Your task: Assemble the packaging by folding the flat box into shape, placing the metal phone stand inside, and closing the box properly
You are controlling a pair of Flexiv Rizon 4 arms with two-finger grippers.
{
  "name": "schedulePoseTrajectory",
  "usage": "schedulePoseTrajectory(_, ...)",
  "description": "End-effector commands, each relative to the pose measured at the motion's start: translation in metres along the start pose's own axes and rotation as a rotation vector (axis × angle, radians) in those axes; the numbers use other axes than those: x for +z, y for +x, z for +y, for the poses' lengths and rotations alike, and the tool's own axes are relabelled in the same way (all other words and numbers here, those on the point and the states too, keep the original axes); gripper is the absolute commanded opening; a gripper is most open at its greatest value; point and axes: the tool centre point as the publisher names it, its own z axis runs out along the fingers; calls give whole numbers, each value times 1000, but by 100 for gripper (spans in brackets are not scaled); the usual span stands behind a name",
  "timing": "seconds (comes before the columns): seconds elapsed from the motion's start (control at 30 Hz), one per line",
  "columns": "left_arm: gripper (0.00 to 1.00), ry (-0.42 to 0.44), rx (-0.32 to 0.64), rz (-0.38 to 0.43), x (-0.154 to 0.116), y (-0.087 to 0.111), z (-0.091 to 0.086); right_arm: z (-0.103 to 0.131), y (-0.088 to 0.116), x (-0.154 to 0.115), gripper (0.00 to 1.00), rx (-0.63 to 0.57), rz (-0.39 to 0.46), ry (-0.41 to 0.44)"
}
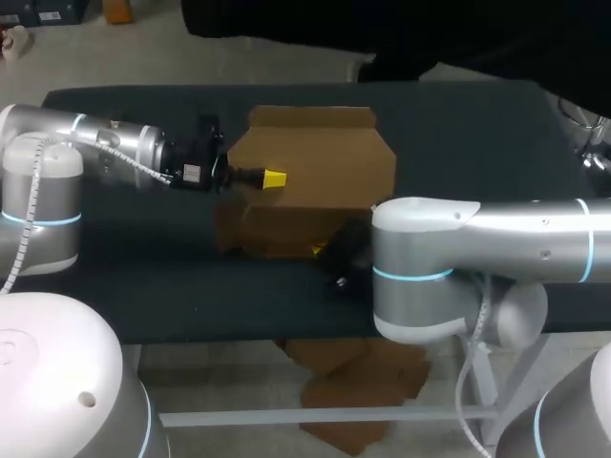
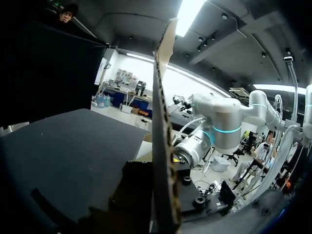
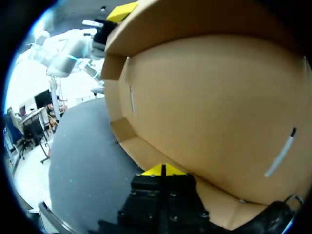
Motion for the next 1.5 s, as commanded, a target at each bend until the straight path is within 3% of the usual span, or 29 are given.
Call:
schedulePoseTrajectory(0.03, 0, -6, -3, -4, 0, 0, 2, -4, 4, 5, 0, -1, -27, -4)
schedulePoseTrajectory(0.63, 0, -10, -6, -8, 0, -1, 2, 0, 6, -2, 0, -7, -16, -20)
schedulePoseTrajectory(1.07, 0, -10, -6, -8, 0, -1, 2, 10, 7, -48, 0, 12, 33, -79)
schedulePoseTrajectory(1.5, 0, -10, -6, -8, 0, -1, 2, 9, 5, -92, 0, 8, 110, -12)
